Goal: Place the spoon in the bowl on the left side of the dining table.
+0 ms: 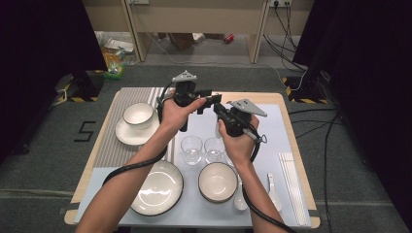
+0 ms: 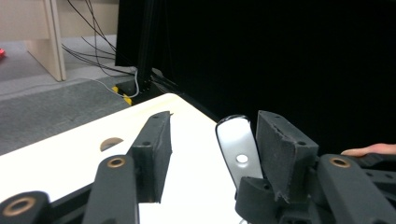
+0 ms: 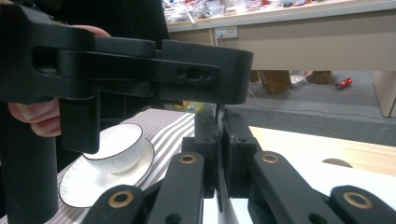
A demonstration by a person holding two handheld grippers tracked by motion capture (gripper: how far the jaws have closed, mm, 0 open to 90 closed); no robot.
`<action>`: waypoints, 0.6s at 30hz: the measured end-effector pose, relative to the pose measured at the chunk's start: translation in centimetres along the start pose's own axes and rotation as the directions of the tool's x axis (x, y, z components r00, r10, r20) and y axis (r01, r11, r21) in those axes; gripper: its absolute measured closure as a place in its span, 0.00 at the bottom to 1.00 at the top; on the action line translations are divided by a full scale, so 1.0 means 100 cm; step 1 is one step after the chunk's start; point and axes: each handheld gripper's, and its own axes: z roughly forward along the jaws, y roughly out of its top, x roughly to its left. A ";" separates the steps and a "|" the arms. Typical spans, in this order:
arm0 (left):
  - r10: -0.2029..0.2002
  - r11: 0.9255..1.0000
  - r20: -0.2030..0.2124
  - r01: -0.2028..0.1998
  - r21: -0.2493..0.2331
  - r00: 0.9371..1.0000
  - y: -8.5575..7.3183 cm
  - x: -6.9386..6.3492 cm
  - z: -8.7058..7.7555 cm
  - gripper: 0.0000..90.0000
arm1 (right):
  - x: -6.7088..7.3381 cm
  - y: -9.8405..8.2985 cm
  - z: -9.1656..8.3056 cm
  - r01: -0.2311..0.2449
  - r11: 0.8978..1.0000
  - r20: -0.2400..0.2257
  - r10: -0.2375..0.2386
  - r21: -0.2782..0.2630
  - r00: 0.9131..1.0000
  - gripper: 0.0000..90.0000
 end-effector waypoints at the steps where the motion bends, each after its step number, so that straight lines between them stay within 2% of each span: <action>1: -0.005 1.000 0.003 0.005 -0.001 1.000 0.000 0.000 0.001 0.52 | 0.000 0.000 0.000 0.001 1.000 0.000 -0.001 0.000 1.000 0.96; 7: -0.031 1.000 0.031 0.031 0.005 0.999 0.001 0.001 0.003 0.58 | 0.000 0.000 0.000 0.005 1.000 0.003 -0.005 -0.005 1.000 0.96; 18: -0.038 0.999 0.061 0.038 0.006 0.997 0.003 -0.004 0.004 0.73 | 0.000 0.001 -0.001 0.013 1.000 0.007 -0.013 -0.011 1.000 0.96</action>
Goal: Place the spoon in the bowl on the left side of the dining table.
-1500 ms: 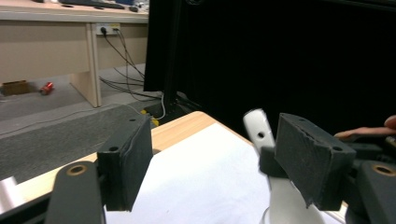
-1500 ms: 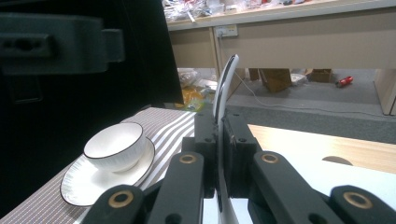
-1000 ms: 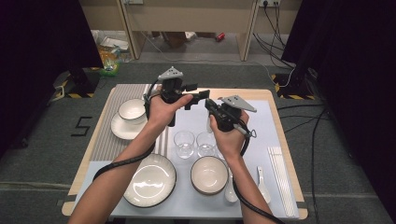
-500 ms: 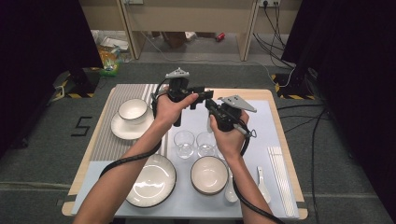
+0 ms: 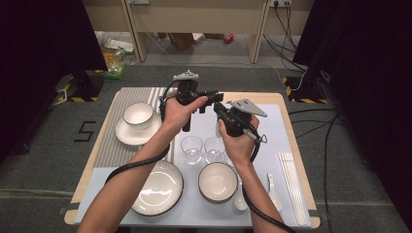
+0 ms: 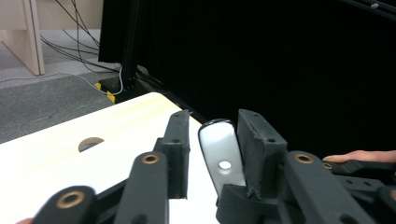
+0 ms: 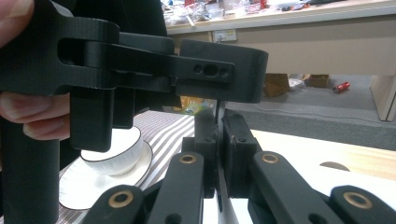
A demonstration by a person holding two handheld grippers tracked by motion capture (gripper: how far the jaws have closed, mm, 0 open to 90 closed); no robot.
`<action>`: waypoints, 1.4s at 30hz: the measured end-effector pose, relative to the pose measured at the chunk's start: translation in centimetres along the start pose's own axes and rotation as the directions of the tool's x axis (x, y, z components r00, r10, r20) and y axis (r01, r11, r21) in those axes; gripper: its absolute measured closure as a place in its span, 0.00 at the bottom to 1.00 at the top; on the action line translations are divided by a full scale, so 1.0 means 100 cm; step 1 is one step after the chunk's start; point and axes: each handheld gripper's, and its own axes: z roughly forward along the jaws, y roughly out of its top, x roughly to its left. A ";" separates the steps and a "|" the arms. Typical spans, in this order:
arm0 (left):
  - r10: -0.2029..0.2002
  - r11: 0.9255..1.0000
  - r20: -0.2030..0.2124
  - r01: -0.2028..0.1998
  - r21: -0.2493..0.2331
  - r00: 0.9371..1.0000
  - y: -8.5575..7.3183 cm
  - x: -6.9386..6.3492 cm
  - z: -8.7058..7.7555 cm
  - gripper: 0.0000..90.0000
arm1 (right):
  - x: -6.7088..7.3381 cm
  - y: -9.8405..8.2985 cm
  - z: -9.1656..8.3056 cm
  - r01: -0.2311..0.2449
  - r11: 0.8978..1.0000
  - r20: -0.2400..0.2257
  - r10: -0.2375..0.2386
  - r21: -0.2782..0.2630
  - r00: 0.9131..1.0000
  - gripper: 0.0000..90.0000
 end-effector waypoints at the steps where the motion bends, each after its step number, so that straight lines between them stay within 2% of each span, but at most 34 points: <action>1: 0.006 1.000 0.000 -0.006 0.001 1.000 0.000 0.000 0.000 0.75 | 0.000 0.000 0.000 -0.003 1.000 -0.002 0.003 0.001 1.000 0.96; 10: 0.008 1.000 0.001 -0.008 -0.019 1.000 0.002 -0.007 -0.004 0.80 | 0.001 0.001 -0.001 0.006 1.000 -0.008 -0.006 -0.007 1.000 0.95; 20: 0.066 0.998 -0.022 -0.066 -0.024 0.998 0.002 -0.014 -0.007 0.81 | 0.001 0.003 -0.002 0.023 1.000 -0.017 -0.023 -0.006 1.000 0.94; 23: 0.072 0.997 -0.021 -0.072 -0.027 0.997 0.002 -0.014 -0.006 0.81 | 0.000 0.003 -0.002 0.024 1.000 -0.016 -0.024 -0.002 1.000 0.93; 28: 0.083 0.996 -0.022 -0.084 -0.034 0.996 0.002 -0.016 -0.005 0.81 | -0.003 0.002 -0.002 0.024 1.000 -0.010 -0.024 0.016 1.000 0.87; 35: 0.098 0.994 -0.045 -0.100 -0.036 0.994 0.002 -0.016 -0.006 0.81 | -0.005 -0.002 -0.003 0.019 1.000 -0.019 -0.019 0.022 1.000 0.74; 42: 0.104 0.993 -0.063 -0.106 -0.045 0.993 0.001 -0.013 -0.011 0.81 | -0.005 -0.004 -0.008 0.028 0.999 -0.023 -0.027 0.030 0.999 0.69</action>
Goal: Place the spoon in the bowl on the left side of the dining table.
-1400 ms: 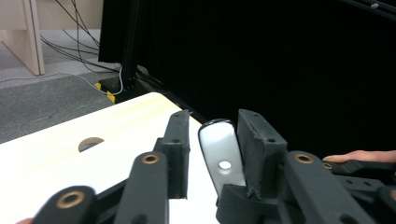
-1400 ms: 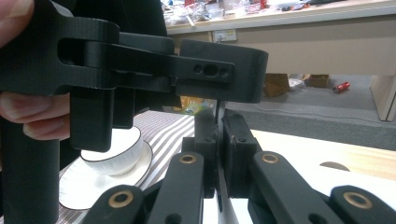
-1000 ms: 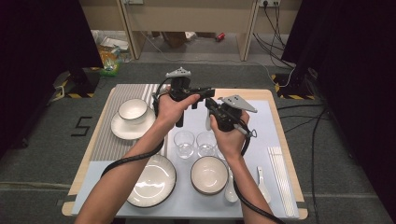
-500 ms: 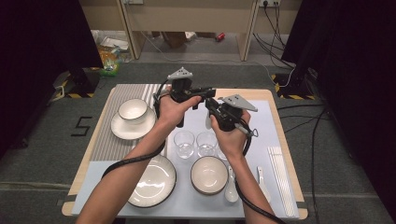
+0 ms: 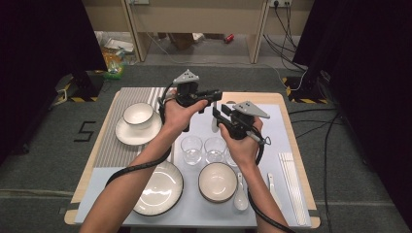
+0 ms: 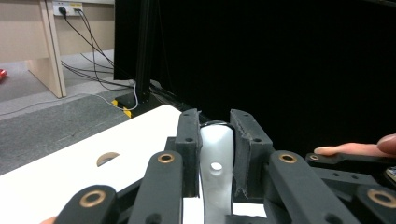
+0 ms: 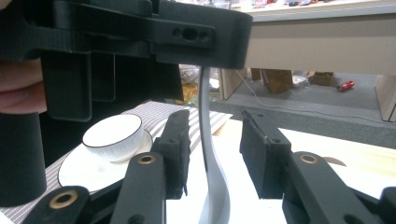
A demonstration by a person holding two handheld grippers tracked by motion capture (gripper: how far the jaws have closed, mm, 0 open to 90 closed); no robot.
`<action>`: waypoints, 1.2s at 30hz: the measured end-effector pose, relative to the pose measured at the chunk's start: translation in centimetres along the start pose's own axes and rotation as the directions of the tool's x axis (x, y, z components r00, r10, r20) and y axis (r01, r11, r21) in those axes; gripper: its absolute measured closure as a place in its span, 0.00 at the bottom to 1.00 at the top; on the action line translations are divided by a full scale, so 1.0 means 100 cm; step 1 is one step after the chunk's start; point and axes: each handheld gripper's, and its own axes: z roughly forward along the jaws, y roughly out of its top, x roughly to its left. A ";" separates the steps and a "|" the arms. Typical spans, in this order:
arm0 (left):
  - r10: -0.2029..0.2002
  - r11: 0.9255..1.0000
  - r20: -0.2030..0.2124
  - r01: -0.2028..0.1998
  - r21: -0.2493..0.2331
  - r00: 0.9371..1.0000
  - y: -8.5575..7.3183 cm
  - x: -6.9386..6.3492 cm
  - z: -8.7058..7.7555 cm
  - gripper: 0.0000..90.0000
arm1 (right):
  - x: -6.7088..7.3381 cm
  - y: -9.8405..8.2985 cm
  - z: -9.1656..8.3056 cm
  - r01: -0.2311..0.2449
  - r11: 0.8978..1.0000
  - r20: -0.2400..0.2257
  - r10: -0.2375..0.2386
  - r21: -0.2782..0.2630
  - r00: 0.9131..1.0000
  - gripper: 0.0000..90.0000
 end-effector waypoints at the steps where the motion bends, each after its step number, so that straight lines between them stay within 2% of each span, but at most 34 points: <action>1: -0.003 1.000 -0.001 0.003 -0.001 1.000 0.000 0.000 -0.001 0.81 | 0.000 -0.001 -0.002 0.000 1.000 0.000 0.000 0.003 1.000 0.68; 5: -0.002 1.000 -0.011 0.002 -0.007 1.000 0.000 0.003 -0.006 0.81 | -0.001 -0.002 -0.008 -0.005 1.000 -0.003 0.005 0.003 1.000 0.66; 8: -0.006 1.000 -0.018 0.006 -0.014 1.000 0.000 0.005 -0.011 0.81 | -0.003 -0.003 -0.014 0.010 1.000 0.000 -0.010 -0.001 1.000 0.65; 11: -0.006 1.000 -0.026 0.005 -0.023 1.000 0.000 0.007 -0.016 0.81 | -0.005 -0.005 -0.018 -0.006 1.000 0.007 0.006 0.001 1.000 0.65; 36: -0.015 0.998 -0.085 0.009 -0.068 0.996 -0.003 0.024 -0.055 0.81 | -0.026 -0.029 -0.054 -0.030 0.999 0.080 0.028 0.015 0.996 0.64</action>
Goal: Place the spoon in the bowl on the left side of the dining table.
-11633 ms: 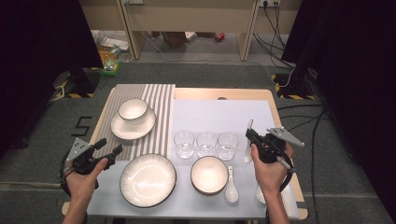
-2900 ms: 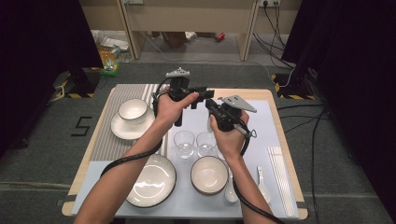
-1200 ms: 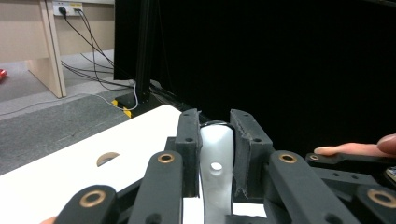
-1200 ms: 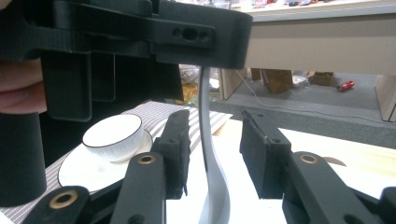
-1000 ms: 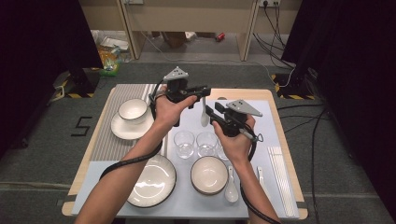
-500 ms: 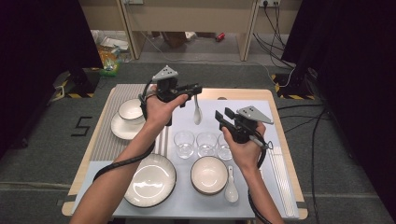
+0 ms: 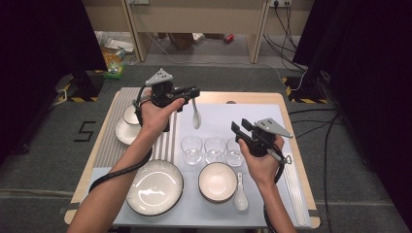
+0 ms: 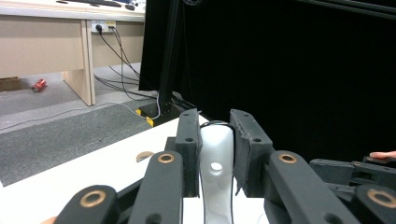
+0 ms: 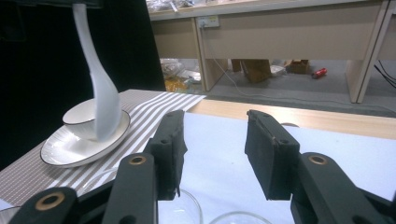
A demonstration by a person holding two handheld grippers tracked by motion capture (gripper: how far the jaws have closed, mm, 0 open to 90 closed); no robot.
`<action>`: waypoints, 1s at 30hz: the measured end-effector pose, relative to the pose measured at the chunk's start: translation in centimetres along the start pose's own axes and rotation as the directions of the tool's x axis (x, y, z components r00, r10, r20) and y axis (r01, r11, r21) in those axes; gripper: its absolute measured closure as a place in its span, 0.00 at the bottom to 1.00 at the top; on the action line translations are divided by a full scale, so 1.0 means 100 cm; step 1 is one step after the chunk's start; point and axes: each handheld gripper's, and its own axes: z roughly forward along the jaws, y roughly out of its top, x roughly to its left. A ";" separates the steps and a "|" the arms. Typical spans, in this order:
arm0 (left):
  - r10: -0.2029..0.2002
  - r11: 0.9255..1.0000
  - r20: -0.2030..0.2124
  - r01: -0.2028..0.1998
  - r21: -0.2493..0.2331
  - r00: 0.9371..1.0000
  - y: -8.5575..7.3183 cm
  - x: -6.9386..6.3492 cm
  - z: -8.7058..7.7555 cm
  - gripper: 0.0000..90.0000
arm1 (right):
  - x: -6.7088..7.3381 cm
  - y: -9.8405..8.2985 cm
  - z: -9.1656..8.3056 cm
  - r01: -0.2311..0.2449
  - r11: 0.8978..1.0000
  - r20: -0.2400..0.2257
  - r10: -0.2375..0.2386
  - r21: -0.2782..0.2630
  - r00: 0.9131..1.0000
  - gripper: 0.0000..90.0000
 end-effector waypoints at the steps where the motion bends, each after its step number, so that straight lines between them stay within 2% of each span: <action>1: 0.000 1.000 -0.004 0.000 -0.003 1.000 0.000 0.001 -0.002 0.81 | 0.000 -0.001 -0.001 -0.012 1.000 0.000 0.012 0.002 1.000 0.64; 9: -0.003 1.000 -0.024 0.002 -0.010 1.000 -0.002 0.009 -0.013 0.81 | -0.008 -0.010 -0.008 -0.027 1.000 0.018 0.027 0.002 0.999 0.63; 12: -0.003 1.000 -0.032 0.003 -0.013 0.999 -0.002 0.011 -0.016 0.81 | -0.008 -0.012 -0.012 -0.043 0.999 0.020 0.043 0.003 0.999 0.63; 14: -0.005 1.000 -0.037 0.004 -0.014 0.999 -0.003 0.013 -0.019 0.81 | -0.009 -0.013 -0.013 -0.034 0.999 0.025 0.034 -0.003 0.999 0.63; 30: -0.007 1.000 -0.073 0.006 -0.016 0.997 -0.009 0.026 -0.034 0.81 | -0.013 -0.026 -0.021 -0.059 0.998 0.044 0.058 0.010 0.997 0.63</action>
